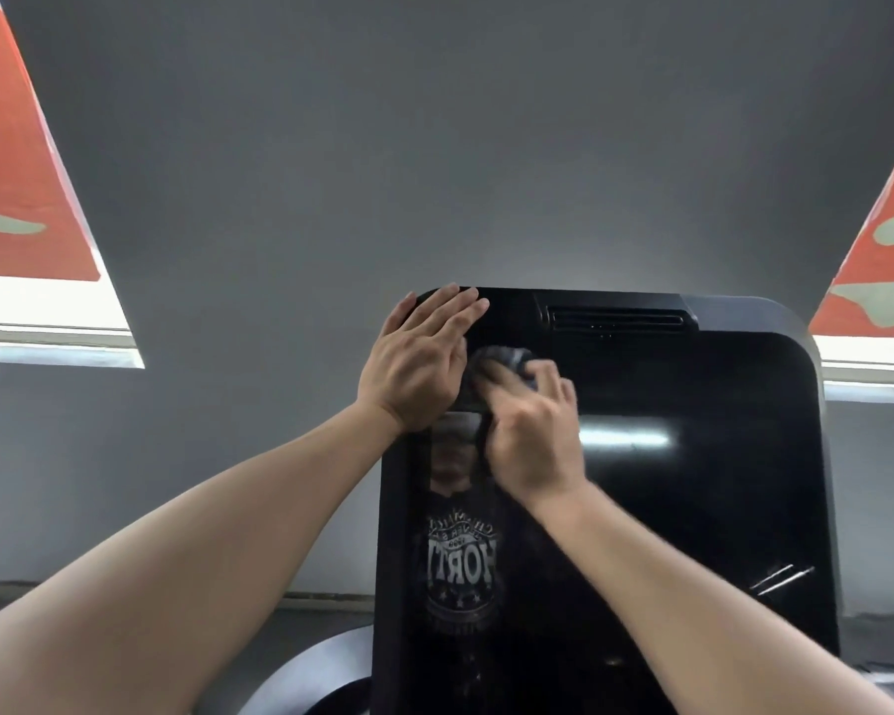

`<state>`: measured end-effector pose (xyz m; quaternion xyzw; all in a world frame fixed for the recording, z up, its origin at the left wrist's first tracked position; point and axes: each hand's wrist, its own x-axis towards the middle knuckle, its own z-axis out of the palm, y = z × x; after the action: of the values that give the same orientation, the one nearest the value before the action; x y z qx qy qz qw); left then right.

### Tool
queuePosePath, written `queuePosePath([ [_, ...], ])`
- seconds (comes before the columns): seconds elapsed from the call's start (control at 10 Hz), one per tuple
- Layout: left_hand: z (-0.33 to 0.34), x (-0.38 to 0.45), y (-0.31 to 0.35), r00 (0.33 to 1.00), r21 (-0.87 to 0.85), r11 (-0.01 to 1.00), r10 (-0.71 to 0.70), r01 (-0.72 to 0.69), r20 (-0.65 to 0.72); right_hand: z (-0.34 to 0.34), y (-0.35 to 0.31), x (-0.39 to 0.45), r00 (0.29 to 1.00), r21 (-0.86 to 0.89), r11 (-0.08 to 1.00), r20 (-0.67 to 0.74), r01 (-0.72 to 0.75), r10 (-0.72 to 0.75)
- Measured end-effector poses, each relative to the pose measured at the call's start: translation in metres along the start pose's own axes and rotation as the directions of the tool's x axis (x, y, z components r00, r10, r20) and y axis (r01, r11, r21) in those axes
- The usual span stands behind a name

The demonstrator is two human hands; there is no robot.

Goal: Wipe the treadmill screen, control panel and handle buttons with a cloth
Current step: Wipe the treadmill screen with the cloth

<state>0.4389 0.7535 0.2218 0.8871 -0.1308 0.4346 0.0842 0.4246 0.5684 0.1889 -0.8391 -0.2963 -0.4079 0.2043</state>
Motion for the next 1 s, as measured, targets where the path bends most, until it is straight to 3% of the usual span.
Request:
queuePosePath([
  [0.1,-0.001,0.0,0.001,1.0,-0.002,1.0,0.004,-0.004,0.004,-0.001,-0.015,-0.029,0.944,0.053,0.95,0.111,0.308,-0.312],
  [0.2,-0.002,0.0,0.001,1.0,-0.006,1.0,-0.004,0.004,0.011,-0.008,0.013,-0.003,0.978,0.047,0.979,0.059,0.199,-0.201],
  [0.3,-0.002,-0.001,0.001,1.0,-0.003,1.0,-0.007,0.007,0.02,0.0,-0.01,-0.02,0.998,0.009,0.999,0.047,0.044,-0.044],
  [0.4,-0.002,-0.001,0.002,1.0,-0.009,1.0,0.0,0.0,0.01,0.003,-0.022,-0.05,0.895,0.058,0.916,0.197,0.398,-0.401],
  [0.5,-0.001,0.0,0.002,1.0,-0.009,1.0,-0.003,0.003,0.015,-0.006,0.012,-0.025,0.96,0.054,0.965,0.101,0.257,-0.262],
  [0.6,-0.001,-0.001,0.0,1.0,-0.009,1.0,0.001,-0.001,0.003,-0.001,-0.005,-0.04,0.995,0.007,0.998,0.075,0.069,-0.069],
  [0.7,-0.002,-0.001,0.001,1.0,-0.01,1.0,0.005,-0.005,0.003,-0.002,-0.012,-0.067,0.899,0.042,0.919,0.196,0.392,-0.393],
  [0.8,-0.001,-0.001,0.001,1.0,-0.012,1.0,0.006,-0.006,0.001,-0.008,0.022,-0.042,0.967,0.024,0.971,0.086,0.239,-0.24],
  [0.9,-0.001,-0.001,0.001,1.0,-0.015,1.0,0.004,-0.004,0.0,-0.001,-0.005,-0.062,0.992,-0.015,0.997,0.102,0.078,-0.076],
  [1.0,-0.003,-0.001,0.002,1.0,-0.017,1.0,0.006,-0.006,-0.003,-0.006,-0.021,-0.087,0.903,0.09,0.93,0.226,0.355,-0.366],
])
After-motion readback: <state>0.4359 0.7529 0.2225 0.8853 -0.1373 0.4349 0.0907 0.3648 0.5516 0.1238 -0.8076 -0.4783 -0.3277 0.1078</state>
